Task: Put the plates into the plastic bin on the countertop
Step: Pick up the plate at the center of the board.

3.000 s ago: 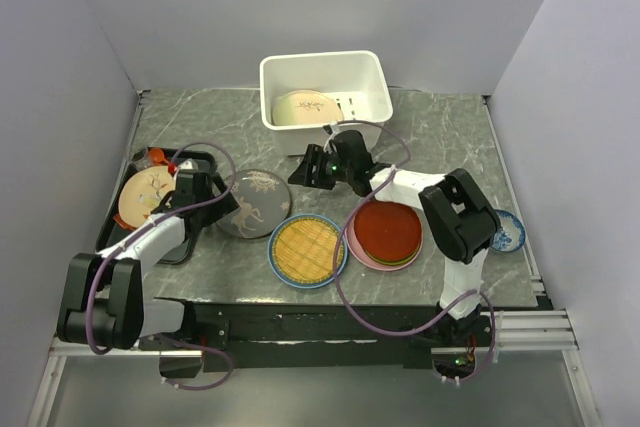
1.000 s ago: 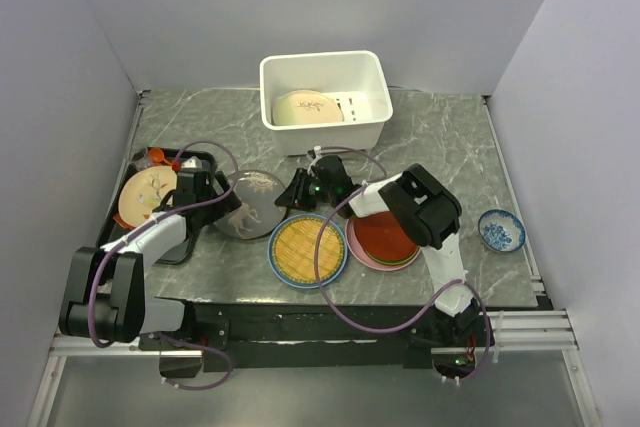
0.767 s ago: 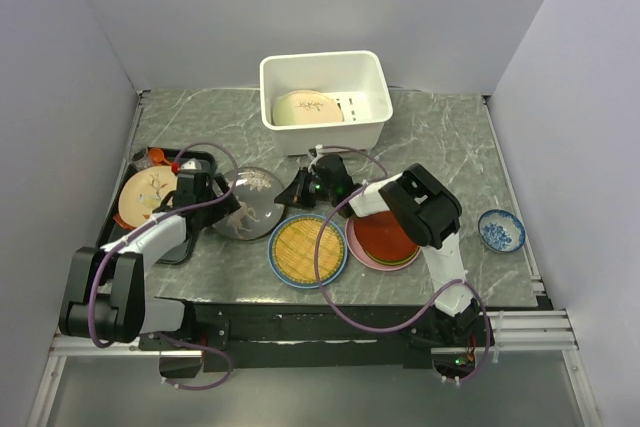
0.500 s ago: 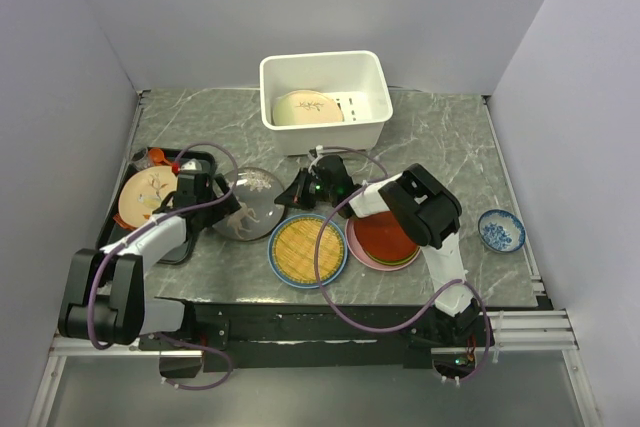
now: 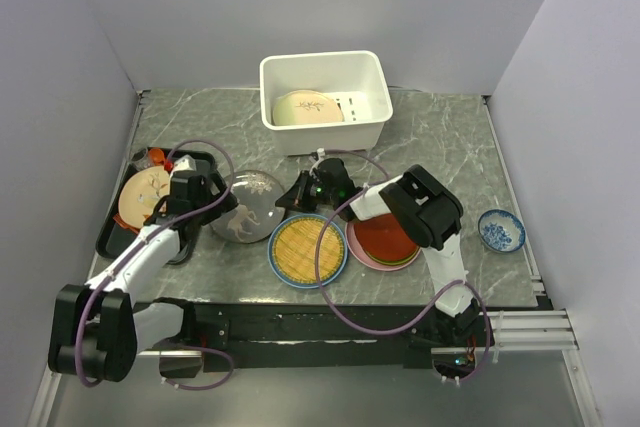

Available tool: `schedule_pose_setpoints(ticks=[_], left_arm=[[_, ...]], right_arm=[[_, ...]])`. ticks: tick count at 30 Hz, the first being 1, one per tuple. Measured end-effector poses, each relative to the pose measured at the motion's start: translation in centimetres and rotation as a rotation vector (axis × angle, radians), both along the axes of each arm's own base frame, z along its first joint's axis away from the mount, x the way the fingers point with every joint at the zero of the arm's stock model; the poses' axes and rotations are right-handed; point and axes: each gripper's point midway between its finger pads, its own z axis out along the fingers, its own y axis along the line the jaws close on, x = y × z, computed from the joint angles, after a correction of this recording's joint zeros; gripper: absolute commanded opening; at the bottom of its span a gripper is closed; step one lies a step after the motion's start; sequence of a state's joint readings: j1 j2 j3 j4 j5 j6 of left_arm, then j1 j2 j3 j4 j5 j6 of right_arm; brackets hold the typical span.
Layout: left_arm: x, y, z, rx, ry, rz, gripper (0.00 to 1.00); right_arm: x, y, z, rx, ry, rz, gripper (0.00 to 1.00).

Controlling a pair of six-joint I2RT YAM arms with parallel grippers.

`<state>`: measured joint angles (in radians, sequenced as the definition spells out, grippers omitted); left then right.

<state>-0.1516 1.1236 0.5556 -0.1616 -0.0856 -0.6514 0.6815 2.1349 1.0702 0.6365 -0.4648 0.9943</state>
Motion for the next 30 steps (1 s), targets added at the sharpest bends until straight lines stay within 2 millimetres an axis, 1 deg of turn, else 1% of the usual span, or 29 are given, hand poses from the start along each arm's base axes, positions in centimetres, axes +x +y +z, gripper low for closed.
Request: schedule_pose_setpoints(ticks=[6, 17, 21, 27, 30], left_arm=[[0.1, 0.3, 0.7, 0.007, -0.025, 0.014, 0.99], [-0.3, 0.7, 4.2, -0.009, -0.130, 0.041, 0.99], [-0.2, 0.7, 5.1, -0.011, -0.155, 0.043, 0.99], [0.0, 0.6, 5.5, -0.016, -0.164, 0.037, 0.99], [-0.1, 0.5, 5.7, -0.019, -0.170, 0.033, 0.99]], right_arm=[[-0.3, -0.2, 0.1, -0.004, 0.001, -0.010, 0.00], [0.2, -0.7, 0.5, -0.009, -0.006, -0.034, 0.00], [0.3, -0.8, 0.6, -0.010, -0.006, -0.039, 0.00], [0.4, -1.0, 0.7, -0.015, -0.002, -0.043, 0.00], [0.8, -1.4, 1.2, -0.013, -0.003, -0.055, 0.00]])
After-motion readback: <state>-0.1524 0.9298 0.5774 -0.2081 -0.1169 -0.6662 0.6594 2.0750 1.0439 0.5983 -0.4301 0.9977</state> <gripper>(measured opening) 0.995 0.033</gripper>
